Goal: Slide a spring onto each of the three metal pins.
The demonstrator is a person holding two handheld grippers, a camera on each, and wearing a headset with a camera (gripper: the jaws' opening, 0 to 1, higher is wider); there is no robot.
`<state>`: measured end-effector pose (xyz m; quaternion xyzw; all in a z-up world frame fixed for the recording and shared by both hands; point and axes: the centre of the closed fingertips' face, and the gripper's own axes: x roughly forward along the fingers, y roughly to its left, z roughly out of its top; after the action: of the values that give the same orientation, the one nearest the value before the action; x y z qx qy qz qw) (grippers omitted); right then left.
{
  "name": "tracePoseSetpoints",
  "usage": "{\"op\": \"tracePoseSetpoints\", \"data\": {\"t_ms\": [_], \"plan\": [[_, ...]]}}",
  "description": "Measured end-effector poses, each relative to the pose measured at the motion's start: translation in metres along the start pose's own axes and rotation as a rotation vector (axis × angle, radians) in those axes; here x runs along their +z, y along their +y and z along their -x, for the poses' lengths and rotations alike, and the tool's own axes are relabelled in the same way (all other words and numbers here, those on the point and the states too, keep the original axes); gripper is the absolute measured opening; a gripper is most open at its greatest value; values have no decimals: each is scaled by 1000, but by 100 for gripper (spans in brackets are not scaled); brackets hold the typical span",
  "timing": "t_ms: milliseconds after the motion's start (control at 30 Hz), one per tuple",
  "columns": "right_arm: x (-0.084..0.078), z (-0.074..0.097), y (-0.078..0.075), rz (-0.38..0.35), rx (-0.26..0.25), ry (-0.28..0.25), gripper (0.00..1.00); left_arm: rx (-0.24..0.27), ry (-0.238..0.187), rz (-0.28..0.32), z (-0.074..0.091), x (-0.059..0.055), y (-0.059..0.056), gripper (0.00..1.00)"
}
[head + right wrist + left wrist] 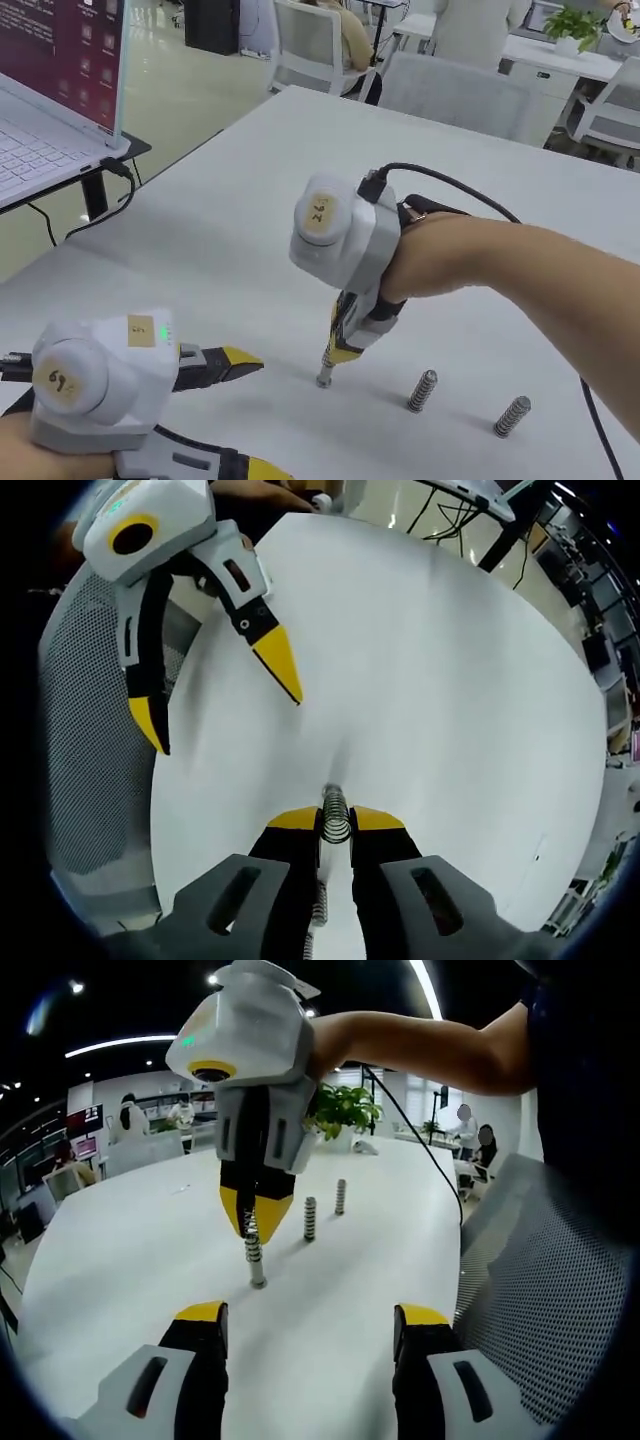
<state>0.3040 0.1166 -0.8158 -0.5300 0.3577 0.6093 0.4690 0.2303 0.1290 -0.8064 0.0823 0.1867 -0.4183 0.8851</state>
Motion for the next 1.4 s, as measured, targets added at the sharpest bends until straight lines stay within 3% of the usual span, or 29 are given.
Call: {"op": "tracePoseSetpoints", "data": {"t_ms": [900, 1400], "plan": [[-9, -26, 9, -25, 18, 21, 9, -3, 4, 2, -2, 2, 0, 60], [-7, -25, 9, -35, 16, -1, 13, -1, 9, 2, -2, 1, 0, 60]]}}
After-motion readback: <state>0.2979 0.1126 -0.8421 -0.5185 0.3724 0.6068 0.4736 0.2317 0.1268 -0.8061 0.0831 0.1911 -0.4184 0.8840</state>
